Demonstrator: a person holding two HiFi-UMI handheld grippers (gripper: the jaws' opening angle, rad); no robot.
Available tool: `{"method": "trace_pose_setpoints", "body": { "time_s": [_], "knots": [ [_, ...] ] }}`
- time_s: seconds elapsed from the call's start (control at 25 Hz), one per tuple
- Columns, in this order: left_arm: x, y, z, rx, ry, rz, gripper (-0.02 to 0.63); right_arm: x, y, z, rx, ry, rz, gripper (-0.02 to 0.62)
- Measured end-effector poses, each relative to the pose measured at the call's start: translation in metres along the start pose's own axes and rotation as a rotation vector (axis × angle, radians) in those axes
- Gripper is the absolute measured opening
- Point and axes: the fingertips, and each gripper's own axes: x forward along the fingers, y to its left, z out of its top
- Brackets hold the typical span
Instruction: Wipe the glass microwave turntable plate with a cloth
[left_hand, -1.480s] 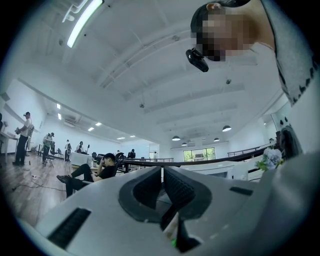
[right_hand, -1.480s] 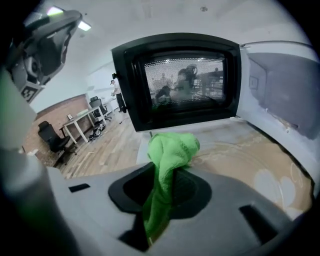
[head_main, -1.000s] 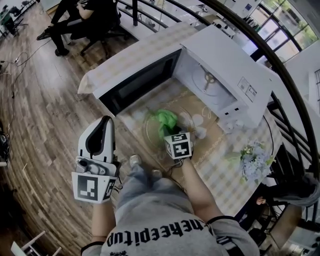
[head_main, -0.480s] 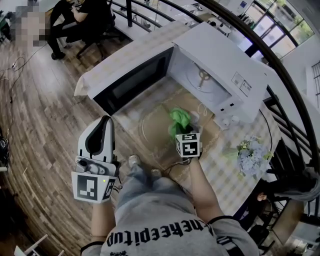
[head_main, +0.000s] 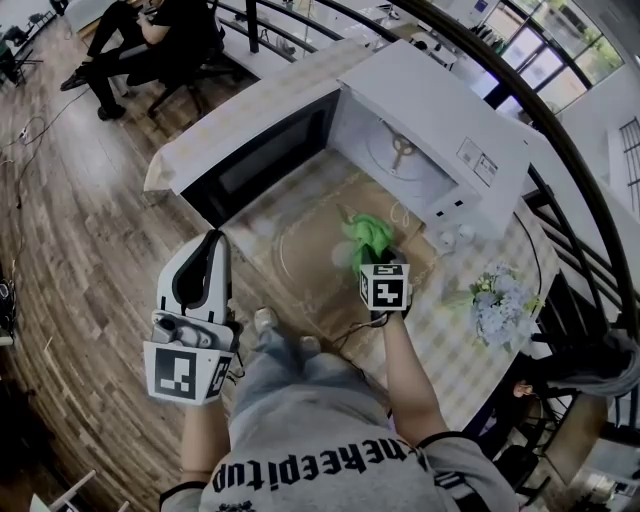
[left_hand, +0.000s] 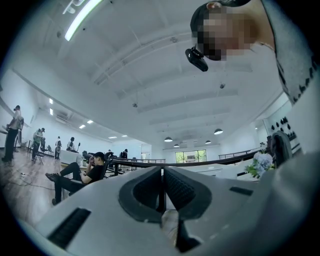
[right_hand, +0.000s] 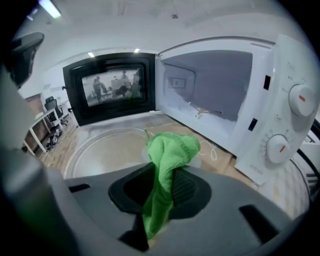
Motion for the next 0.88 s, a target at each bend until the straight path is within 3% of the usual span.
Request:
{"method": "trace_pose_setpoints", "body": {
  "time_s": [0.2,0.44,0.68,0.88],
  "knots": [
    [-0.003,0.0,-0.001,-0.008,0.0,0.008,0.015,-0.014,0.08,0.013,0.006,-0.043,0.221,0.081],
    [-0.006,-0.001,-0.003,-0.012,0.001,0.015,0.015,-0.022,0.187,0.008,-0.12,-0.03,0.433,0.083],
    [-0.013,-0.001,-0.003,-0.009,0.008,0.027,0.015,-0.014,0.2,-0.005,-0.219,-0.02,0.434,0.081],
    [-0.019,-0.002,-0.002,-0.007,0.006,0.038,0.015,-0.014,0.175,-0.01,-0.178,-0.024,0.407,0.083]
  ]
}}
